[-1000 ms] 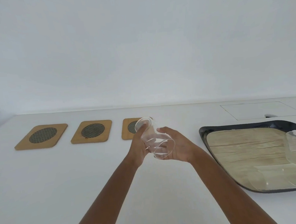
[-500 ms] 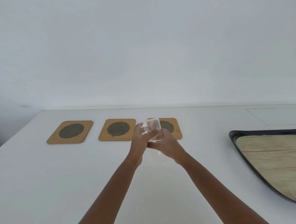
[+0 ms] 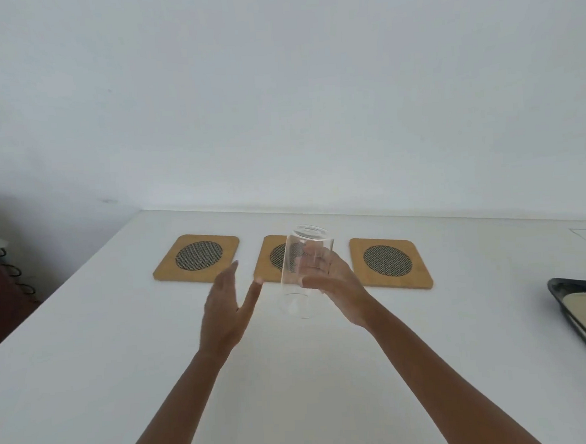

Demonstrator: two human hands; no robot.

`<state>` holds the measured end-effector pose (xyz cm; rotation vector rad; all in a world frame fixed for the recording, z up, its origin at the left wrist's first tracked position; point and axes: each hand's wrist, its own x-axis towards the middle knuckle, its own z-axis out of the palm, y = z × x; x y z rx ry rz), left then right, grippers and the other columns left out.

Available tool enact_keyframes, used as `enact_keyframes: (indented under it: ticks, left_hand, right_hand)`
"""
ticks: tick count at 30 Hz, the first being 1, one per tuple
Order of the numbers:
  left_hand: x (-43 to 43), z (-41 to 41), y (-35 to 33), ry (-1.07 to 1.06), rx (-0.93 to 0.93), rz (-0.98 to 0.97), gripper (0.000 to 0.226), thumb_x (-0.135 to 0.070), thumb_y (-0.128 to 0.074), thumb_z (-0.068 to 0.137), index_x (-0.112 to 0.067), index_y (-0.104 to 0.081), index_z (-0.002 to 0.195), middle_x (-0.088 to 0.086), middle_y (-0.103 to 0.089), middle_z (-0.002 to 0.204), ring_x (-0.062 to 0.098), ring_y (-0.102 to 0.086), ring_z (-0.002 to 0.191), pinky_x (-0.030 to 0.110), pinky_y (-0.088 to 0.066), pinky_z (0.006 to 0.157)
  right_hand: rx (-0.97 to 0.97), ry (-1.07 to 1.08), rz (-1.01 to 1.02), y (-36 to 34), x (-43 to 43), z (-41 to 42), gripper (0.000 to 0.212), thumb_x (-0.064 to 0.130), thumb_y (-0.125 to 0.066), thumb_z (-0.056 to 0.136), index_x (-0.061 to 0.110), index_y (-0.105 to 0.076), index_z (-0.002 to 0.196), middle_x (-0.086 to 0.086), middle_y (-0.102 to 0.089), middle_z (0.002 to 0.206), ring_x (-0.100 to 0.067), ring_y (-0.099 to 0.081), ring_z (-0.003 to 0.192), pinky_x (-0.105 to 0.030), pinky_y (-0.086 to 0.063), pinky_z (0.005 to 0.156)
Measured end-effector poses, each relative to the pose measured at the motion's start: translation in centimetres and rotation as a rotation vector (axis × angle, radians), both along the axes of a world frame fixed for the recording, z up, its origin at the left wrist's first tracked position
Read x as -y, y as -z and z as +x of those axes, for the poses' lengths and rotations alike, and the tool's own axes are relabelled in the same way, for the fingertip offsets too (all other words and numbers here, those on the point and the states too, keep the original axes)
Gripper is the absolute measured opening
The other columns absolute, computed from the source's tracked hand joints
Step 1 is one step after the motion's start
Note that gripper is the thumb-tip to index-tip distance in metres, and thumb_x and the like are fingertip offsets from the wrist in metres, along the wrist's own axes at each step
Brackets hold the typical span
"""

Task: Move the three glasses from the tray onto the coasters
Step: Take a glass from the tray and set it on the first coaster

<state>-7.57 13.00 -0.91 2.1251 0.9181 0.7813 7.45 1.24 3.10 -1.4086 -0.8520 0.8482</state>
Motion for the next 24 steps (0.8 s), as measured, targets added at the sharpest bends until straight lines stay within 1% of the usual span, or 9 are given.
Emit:
enact_keyframes:
  ticks: [2, 3, 6, 8, 13, 16, 18, 22, 24]
  left_hand:
    - [-2.2, -1.6, 1.2, -0.066, -0.15, 0.119, 0.072, -0.054, -0.046, 0.088, -0.01, -0.027, 0.142, 0.014, -0.031, 0.151, 0.027, -0.025, 0.142, 0.047, -0.022, 0.117]
    - [-3.1, -2.3, 1.6, -0.087, -0.228, 0.146, 0.081, -0.064, -0.04, 0.085, -0.01, -0.025, 0.143, 0.016, -0.027, 0.152, 0.028, -0.021, 0.143, 0.048, -0.019, 0.118]
    - [-5.7, -4.0, 3.1, -0.125, -0.415, 0.212, 0.13, -0.092, 0.012, 0.052, -0.009, -0.017, 0.146, 0.019, -0.015, 0.156, 0.029, -0.012, 0.146, 0.046, -0.011, 0.119]
    - [-7.3, -5.0, 4.0, -0.146, -0.49, 0.194, 0.14, -0.092, 0.022, 0.04, -0.009, -0.011, 0.147, 0.02, -0.01, 0.157, 0.029, -0.008, 0.147, 0.045, -0.008, 0.12]
    - [-10.1, -5.6, 5.0, -0.213, -0.465, 0.132, 0.104, -0.079, -0.025, 0.074, -0.01, -0.005, 0.148, 0.02, -0.01, 0.157, 0.027, -0.008, 0.147, 0.043, -0.009, 0.122]
    - [-11.2, -5.4, 4.9, -0.223, -0.465, 0.163, 0.131, -0.093, 0.01, 0.047, -0.012, -0.003, 0.148, 0.017, -0.004, 0.159, 0.025, -0.007, 0.147, 0.039, -0.01, 0.12]
    - [-11.9, -5.2, 5.0, -0.22, -0.46, 0.19, 0.135, -0.091, 0.024, 0.04, -0.014, -0.002, 0.148, 0.012, 0.0, 0.159, 0.023, -0.004, 0.148, 0.039, -0.01, 0.12]
    - [-12.8, -4.7, 5.3, -0.183, -0.476, 0.22, 0.112, -0.081, 0.004, 0.055, -0.019, -0.005, 0.148, 0.006, -0.001, 0.16, 0.02, -0.002, 0.148, 0.039, -0.008, 0.12]
    - [-13.0, -4.5, 5.6, -0.18, -0.494, 0.228, 0.105, -0.075, 0.002, 0.06, -0.019, -0.007, 0.148, 0.006, -0.003, 0.16, 0.02, -0.001, 0.148, 0.038, -0.006, 0.12]
  right_hand:
    - [-0.008, -0.042, 0.021, 0.0, -1.7, -0.1, 0.053, 0.01, -0.064, 0.061, 0.026, -0.049, 0.109, 0.0, -0.058, 0.107, -0.008, -0.059, 0.099, -0.009, -0.05, 0.067]
    - [-0.006, -0.061, 0.027, 0.1, -2.6, -0.2, 0.051, 0.009, -0.063, 0.062, 0.029, -0.05, 0.107, 0.002, -0.059, 0.107, -0.009, -0.058, 0.102, -0.012, -0.051, 0.071]
    - [0.008, -0.093, 0.031, 0.3, -5.4, -0.6, 0.059, 0.009, -0.062, 0.062, 0.021, -0.046, 0.118, -0.003, -0.057, 0.115, -0.016, -0.055, 0.112, -0.02, -0.049, 0.081]
    - [0.02, -0.098, 0.026, 0.5, -7.3, -0.9, 0.066, 0.011, -0.063, 0.061, 0.017, -0.041, 0.123, -0.005, -0.054, 0.117, -0.014, -0.054, 0.11, -0.02, -0.049, 0.08]
    - [0.046, -0.104, 0.022, 1.3, -12.5, -1.6, 0.059, -0.003, -0.067, 0.072, 0.014, -0.039, 0.121, -0.008, -0.052, 0.117, -0.016, -0.053, 0.11, -0.021, -0.049, 0.084]
    - [0.05, -0.105, 0.03, 2.0, -15.5, -2.2, 0.057, -0.01, -0.06, 0.078, 0.007, -0.036, 0.126, -0.011, -0.051, 0.119, -0.018, -0.051, 0.112, -0.014, -0.049, 0.078]
    - [0.043, -0.099, 0.043, 2.3, -17.2, -2.4, 0.059, -0.011, -0.061, 0.077, 0.006, -0.035, 0.128, -0.009, -0.049, 0.119, -0.02, -0.049, 0.117, -0.014, -0.048, 0.077]
    - [0.025, -0.079, 0.072, 2.8, -20.1, -2.7, 0.062, -0.012, -0.061, 0.077, 0.008, -0.033, 0.129, -0.013, -0.047, 0.125, -0.017, -0.048, 0.115, -0.008, -0.052, 0.07]
    - [0.041, -0.065, 0.071, 3.1, -21.4, -2.6, 0.063, -0.011, -0.062, 0.076, 0.009, -0.034, 0.128, -0.016, -0.045, 0.131, -0.015, -0.048, 0.114, -0.012, -0.051, 0.076]
